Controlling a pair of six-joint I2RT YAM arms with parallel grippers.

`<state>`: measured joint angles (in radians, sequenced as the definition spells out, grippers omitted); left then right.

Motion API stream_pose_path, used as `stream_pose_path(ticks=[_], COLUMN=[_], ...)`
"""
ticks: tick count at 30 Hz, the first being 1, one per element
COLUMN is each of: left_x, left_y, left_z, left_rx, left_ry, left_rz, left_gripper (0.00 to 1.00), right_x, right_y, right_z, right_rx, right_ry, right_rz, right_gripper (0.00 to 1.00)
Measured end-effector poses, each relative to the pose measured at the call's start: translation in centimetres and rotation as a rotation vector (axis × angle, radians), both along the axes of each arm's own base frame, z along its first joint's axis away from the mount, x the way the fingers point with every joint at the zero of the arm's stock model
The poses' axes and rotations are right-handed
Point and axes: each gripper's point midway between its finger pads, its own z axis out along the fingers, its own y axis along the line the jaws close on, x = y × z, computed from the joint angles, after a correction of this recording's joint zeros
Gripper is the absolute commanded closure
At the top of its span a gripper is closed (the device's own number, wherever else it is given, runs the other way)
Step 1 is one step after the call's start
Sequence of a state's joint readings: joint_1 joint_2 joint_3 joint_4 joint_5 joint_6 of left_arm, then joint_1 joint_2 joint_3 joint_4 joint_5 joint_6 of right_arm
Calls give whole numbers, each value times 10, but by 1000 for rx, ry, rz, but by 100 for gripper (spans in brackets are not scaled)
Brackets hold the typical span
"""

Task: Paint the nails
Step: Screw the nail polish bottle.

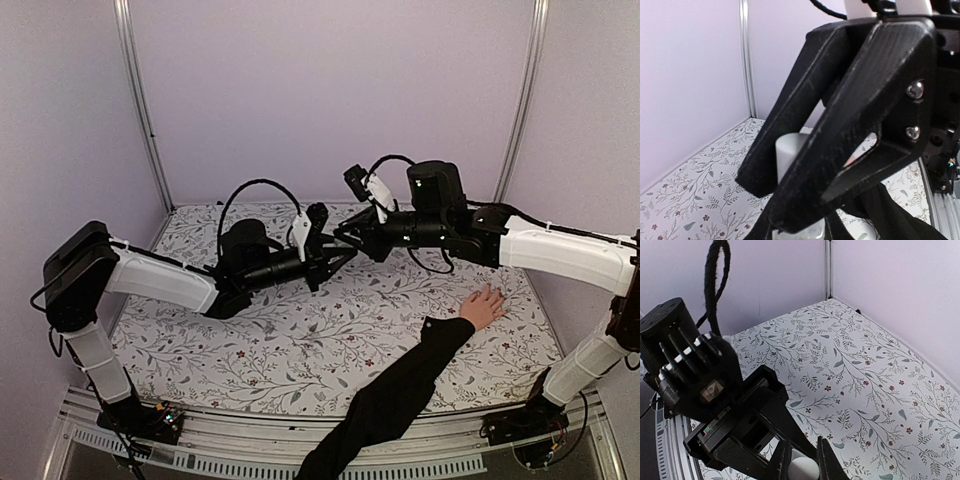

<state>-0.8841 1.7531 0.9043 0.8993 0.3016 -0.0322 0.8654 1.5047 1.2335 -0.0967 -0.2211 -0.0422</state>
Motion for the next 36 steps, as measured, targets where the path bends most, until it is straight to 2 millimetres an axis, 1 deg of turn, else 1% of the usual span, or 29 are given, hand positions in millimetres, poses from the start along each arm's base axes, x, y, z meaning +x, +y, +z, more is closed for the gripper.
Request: stream_pose_path(ticks=[4,8,10,12,14,16,19,23,26,29,32,36], left_x=[11,11,9,6,2,-3,-9,-17,-23,-30,-36,-41], left_y=[0,0,0,1,2,3,3,1,0,-1,-2,-3], left_z=[-5,-6,-7,-8,-9,-10,-11,-11,-9,-6,-6,-5], left_rx=[13,18,20,19,19,22,25,26,25,21,21,20], left_ry=[8,10,11,10,7,5,1,-2,-7,-16,-19,-22], left_rz=[52,57,47,30,12,-12,-46,-87,-120,-160,-196,-224], left_gripper=[100,100,100,100,100,100,100,100,100,100,100,100], right_x=[12,14,13,12,9,6,1,-9,-19,-29,-41,-46], right_y=[-1,-1,-1,-1,-2,-5,-9,-15,-18,-18,-16,-12], right_z=[-5,-5,-6,-6,-7,-4,5,25,32,28,21,16], right_rx=[12,15,14,9,5,1,4,24,22,-7,-49,-77], right_ry=[26,35,35,37,39,25,-1,-50,-72,-69,-46,-29], right_rz=[-73,-93,-93,-89,-80,-71,-49,-5,40,98,174,231], right_gripper=[100,99,90,75,64,57,50,49,50,52,56,61])
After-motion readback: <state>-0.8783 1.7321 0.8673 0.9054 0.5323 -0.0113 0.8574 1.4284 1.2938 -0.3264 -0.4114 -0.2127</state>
